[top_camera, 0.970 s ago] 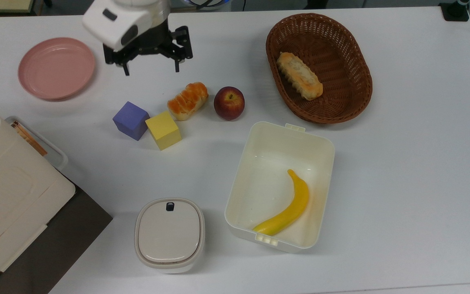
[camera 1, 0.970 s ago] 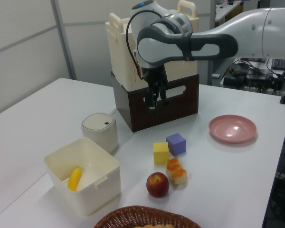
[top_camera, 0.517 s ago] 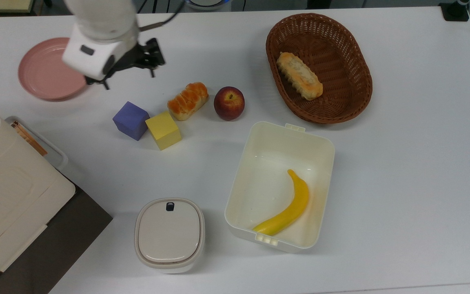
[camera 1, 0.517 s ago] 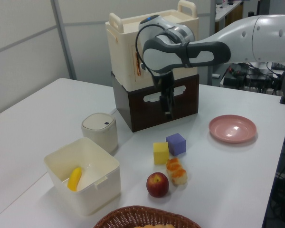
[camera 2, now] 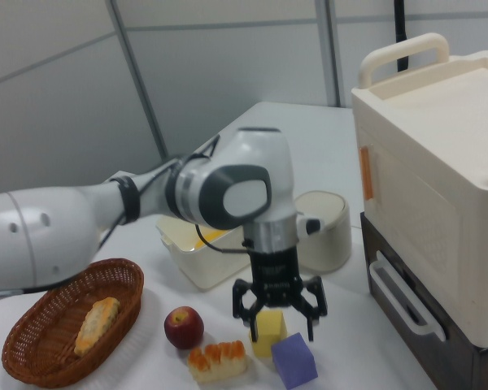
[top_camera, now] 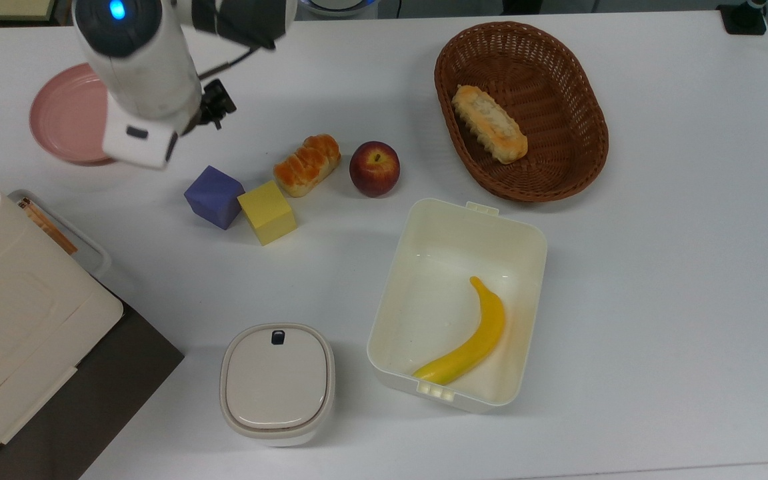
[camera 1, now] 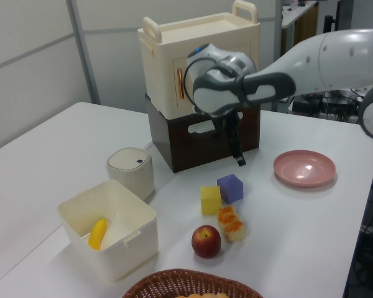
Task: Put the purple cube on a plate
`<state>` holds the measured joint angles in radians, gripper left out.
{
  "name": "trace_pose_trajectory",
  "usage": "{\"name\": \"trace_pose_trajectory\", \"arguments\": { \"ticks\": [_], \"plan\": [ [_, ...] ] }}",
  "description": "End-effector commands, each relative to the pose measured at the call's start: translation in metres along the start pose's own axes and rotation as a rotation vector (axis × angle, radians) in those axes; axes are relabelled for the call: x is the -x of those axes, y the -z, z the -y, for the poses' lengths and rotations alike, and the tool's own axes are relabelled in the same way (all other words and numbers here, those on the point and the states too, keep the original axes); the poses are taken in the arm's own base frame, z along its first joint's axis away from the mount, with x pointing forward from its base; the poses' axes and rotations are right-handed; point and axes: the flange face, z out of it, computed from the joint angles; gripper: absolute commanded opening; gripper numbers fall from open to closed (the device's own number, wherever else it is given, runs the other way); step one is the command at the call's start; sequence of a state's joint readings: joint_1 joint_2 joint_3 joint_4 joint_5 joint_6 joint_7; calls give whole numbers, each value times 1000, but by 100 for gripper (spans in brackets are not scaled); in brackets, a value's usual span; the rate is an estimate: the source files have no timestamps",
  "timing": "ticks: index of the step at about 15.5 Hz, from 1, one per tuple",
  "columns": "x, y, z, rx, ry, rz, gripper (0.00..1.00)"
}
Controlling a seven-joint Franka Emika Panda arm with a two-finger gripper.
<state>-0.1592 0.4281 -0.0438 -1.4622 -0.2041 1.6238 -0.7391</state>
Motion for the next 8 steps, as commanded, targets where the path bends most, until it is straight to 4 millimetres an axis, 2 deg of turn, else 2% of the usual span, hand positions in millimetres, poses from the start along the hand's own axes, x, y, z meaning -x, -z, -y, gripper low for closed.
{"name": "trace_pose_trajectory", "arguments": {
  "ticks": [1,8],
  "plan": [
    [-17,-34,-5,11,101,55,100],
    [-46,-59,-7,63,147,7,100]
  ]
}}
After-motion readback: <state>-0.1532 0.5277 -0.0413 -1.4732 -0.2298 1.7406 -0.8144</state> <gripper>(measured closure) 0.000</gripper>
